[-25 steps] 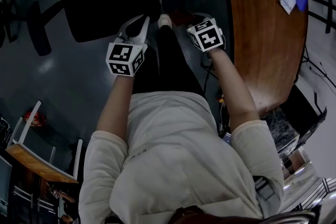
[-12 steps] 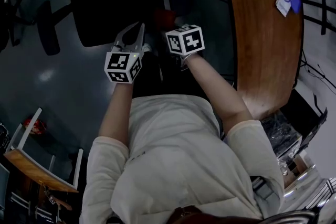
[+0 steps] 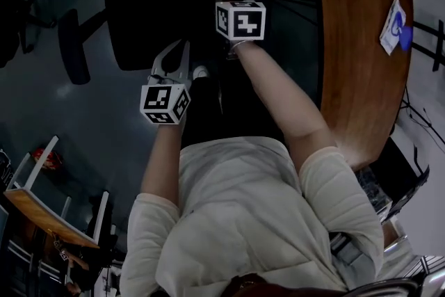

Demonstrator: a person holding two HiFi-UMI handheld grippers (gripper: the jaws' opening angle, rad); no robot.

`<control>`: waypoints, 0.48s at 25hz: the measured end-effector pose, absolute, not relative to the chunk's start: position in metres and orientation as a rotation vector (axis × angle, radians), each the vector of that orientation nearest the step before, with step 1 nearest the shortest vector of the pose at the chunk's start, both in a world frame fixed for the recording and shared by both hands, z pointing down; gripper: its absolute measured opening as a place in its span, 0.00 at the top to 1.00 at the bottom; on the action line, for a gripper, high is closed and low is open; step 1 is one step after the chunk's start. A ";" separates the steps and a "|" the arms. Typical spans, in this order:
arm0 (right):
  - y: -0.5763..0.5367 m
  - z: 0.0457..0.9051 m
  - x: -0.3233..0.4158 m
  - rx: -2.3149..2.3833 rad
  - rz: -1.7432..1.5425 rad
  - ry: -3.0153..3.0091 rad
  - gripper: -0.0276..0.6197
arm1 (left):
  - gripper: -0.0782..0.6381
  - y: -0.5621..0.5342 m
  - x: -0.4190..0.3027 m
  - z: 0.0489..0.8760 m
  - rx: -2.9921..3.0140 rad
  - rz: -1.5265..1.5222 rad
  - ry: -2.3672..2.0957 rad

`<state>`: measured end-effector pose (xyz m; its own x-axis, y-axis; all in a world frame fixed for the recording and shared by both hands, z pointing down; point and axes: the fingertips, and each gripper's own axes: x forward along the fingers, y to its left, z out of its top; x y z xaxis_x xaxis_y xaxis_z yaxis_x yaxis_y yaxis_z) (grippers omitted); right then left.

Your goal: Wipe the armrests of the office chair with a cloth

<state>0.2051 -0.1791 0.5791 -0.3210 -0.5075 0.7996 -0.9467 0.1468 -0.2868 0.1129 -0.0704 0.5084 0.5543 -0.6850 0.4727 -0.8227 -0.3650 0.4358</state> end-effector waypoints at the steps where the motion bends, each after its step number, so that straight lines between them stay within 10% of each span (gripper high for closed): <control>1: -0.190 0.583 0.204 1.392 1.097 -1.898 0.88 | 0.87 -0.077 0.110 0.509 2.138 0.270 -1.223; 12: -0.196 0.605 0.211 1.549 1.361 -1.762 0.88 | 0.87 -0.097 0.098 0.516 2.086 0.226 -1.290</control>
<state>0.2111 -0.1958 0.6048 -0.2866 -0.4997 0.8174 -0.9172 -0.1034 -0.3848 0.0976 -0.0970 0.5160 0.4973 -0.7313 0.4668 -0.8464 -0.2907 0.4462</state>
